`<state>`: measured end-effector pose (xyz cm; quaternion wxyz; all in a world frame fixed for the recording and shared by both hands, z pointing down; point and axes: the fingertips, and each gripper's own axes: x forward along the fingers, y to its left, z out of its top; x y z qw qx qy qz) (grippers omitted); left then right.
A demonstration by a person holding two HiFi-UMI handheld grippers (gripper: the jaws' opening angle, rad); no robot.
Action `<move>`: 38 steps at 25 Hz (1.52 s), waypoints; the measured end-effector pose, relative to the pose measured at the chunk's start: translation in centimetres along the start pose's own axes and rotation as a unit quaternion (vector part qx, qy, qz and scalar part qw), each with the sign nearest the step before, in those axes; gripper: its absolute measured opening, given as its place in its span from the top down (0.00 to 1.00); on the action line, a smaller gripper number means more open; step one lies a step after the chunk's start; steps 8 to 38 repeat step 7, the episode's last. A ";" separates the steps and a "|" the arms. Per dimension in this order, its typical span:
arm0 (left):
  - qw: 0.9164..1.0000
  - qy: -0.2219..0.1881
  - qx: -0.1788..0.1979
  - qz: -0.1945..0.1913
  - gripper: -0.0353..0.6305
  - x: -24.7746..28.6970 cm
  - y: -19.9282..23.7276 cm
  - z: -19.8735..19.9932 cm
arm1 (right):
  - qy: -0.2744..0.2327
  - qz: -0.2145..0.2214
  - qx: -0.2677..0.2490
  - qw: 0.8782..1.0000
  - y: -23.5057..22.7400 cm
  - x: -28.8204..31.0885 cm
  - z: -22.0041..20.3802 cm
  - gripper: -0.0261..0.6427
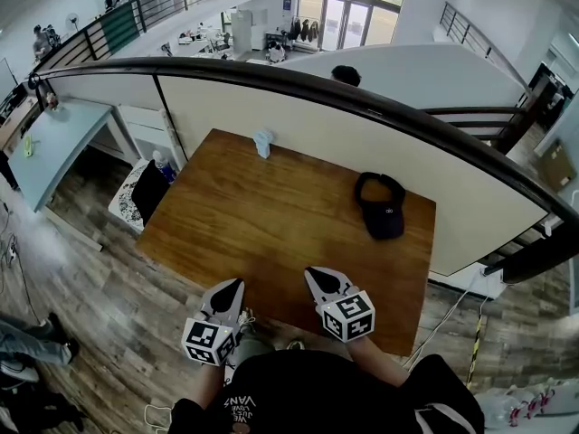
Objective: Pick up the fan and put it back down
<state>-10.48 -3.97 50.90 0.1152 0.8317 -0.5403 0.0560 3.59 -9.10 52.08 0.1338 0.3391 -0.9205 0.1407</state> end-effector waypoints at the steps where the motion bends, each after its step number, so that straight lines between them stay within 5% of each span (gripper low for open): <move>1: 1.000 0.000 0.000 0.000 0.93 -0.1 0.0 0.0 | 0.000 0.000 -0.001 1.000 0.0 0.0 0.1 0.94; 38: 1.000 0.001 0.000 0.002 0.93 0.1 0.4 -0.3 | -0.002 0.000 -0.004 1.000 0.0 0.4 -0.1 0.94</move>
